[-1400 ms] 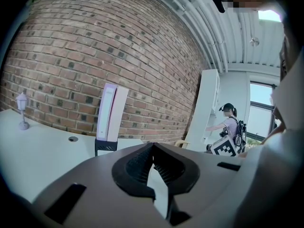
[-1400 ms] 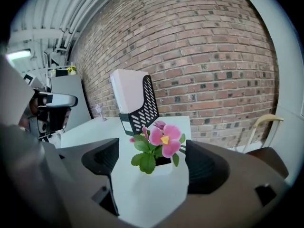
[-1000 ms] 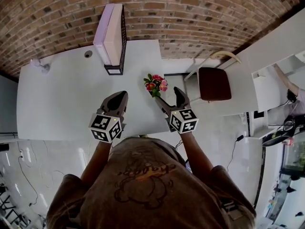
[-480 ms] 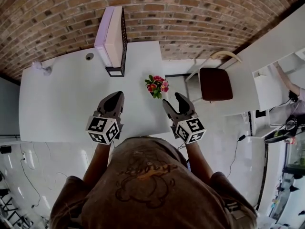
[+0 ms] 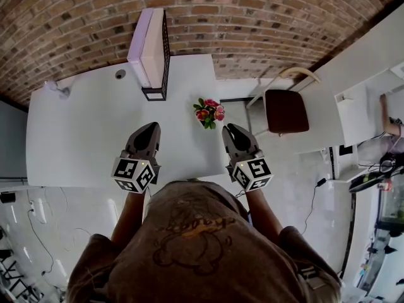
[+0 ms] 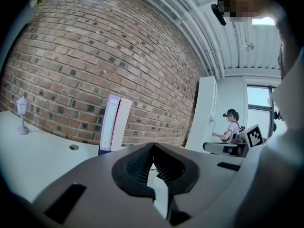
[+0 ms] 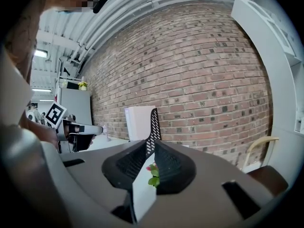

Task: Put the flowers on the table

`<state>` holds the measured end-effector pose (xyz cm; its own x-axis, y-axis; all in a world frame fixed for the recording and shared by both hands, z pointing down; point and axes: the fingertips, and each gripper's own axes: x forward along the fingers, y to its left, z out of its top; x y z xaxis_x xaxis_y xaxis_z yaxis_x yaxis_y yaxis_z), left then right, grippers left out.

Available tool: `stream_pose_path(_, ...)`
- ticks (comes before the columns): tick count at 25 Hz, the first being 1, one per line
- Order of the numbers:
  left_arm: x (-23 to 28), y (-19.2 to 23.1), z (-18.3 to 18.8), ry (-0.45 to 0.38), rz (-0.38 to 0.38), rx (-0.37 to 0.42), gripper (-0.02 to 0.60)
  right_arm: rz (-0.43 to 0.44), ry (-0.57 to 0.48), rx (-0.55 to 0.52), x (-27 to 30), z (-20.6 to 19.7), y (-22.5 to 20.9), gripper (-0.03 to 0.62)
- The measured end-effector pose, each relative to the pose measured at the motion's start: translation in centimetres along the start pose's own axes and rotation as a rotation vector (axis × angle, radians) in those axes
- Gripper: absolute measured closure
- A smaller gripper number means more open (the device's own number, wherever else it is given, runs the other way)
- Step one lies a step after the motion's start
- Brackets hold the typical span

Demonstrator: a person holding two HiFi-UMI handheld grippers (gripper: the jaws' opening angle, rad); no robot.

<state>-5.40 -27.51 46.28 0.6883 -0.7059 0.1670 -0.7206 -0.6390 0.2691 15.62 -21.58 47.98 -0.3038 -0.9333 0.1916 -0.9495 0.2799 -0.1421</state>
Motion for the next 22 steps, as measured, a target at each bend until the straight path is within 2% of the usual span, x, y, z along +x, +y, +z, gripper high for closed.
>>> stream_pose_path(6,-0.3,0.3,-0.1,-0.024,-0.002,0.027,0.560,-0.013,-0.008,0.017,-0.1,-0.3,-0.1,0.589)
stream_pose_path(14,-0.2,0.1,-0.5,-0.020,-0.008,0.039,0.560,-0.016,-0.011,0.022,-0.2,-1.1,-0.2,0.591)
stream_pose_path(22,-0.4,0.5,-0.4,-0.017,0.022,0.038,0.560,0.011,0.002,0.015,0.6,-1.3,0.3,0.592)
